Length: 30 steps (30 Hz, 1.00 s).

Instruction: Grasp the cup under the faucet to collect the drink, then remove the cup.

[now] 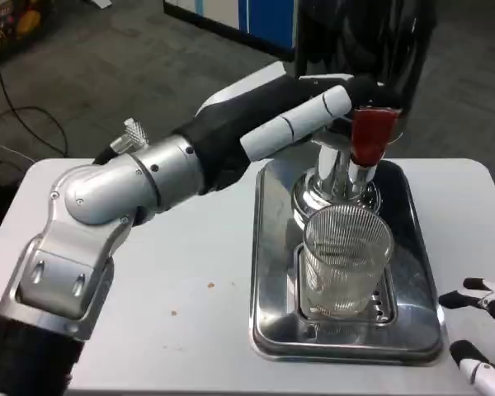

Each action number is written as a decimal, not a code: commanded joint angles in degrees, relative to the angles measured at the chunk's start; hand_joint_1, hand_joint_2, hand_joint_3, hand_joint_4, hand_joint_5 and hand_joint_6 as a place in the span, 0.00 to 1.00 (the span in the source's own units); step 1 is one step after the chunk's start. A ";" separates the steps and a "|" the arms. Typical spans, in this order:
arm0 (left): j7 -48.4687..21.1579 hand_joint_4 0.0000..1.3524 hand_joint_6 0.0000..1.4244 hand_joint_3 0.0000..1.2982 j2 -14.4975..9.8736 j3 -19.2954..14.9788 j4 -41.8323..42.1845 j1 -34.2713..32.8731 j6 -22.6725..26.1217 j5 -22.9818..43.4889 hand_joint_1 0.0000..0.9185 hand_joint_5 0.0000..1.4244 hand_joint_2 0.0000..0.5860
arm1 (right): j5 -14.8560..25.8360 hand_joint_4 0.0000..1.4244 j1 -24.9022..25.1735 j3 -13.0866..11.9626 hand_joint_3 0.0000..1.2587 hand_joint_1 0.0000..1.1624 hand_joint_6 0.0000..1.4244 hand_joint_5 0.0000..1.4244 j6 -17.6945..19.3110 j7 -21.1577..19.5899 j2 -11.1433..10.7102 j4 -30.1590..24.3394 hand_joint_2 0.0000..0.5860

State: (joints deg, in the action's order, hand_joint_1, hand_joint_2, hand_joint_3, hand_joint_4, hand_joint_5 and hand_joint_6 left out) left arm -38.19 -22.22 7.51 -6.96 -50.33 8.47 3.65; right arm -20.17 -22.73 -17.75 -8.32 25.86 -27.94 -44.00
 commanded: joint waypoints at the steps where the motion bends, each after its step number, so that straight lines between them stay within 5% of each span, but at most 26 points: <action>1: -1.63 0.17 0.18 0.22 -0.90 0.72 -1.73 -1.61 -2.29 -1.22 0.00 0.21 0.23 | 0.10 0.05 -0.16 0.09 0.18 0.32 0.00 0.05 0.07 0.02 -0.36 -0.24 0.82; 18: -0.69 0.16 0.18 0.22 0.50 -0.15 -4.36 -3.07 -10.55 -2.44 0.00 0.20 0.24 | -0.98 0.05 1.00 1.69 0.18 0.32 0.00 0.05 -1.60 -0.10 -0.23 -0.19 0.82; 30: -4.58 0.13 0.16 0.21 3.19 -0.05 -12.73 -6.08 -10.71 0.81 0.00 0.17 0.28 | -1.47 0.05 2.00 2.39 0.18 0.32 0.00 0.05 -2.59 -0.19 -0.45 0.02 0.82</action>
State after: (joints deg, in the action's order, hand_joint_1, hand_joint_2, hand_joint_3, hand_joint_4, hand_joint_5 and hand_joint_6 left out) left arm -41.20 -19.71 7.29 -17.13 -54.93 -2.06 4.01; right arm -21.16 -20.98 -15.44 -10.45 25.86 -27.95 -43.93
